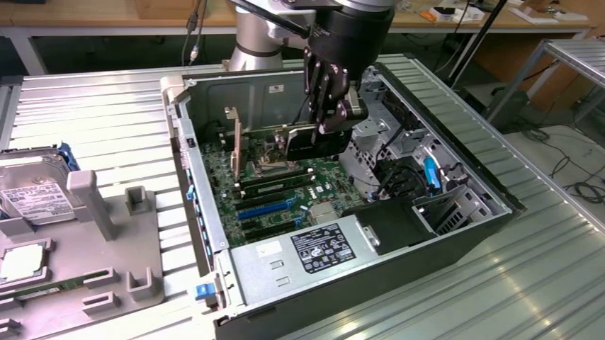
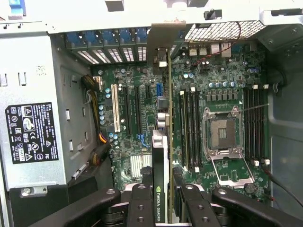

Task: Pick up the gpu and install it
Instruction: 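Insert the gpu into the slot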

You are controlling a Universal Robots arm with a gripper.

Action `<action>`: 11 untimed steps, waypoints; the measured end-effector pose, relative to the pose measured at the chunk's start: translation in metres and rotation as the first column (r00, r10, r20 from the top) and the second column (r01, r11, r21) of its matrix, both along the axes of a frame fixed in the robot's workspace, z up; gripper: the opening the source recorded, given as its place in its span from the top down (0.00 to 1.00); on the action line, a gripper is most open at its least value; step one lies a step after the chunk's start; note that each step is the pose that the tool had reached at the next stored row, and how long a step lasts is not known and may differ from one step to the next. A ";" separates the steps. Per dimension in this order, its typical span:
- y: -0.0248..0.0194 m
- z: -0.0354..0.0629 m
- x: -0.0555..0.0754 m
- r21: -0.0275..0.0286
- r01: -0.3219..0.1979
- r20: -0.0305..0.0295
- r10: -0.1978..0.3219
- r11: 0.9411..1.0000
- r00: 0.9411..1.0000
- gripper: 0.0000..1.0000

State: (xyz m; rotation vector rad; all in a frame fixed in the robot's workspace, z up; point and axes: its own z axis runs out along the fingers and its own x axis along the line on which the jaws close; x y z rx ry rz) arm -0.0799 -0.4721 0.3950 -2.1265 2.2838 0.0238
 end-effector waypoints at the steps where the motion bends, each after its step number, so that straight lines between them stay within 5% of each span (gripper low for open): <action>1: 0.0000 0.0000 0.000 0.000 0.000 0.000 0.000 1.000 1.000 0.73; 7: 0.0000 -0.0039 0.000 0.000 0.000 0.000 0.000 1.000 1.000 0.73; 11: 0.0000 -0.0143 -0.001 0.000 0.000 0.006 0.000 1.000 1.000 0.73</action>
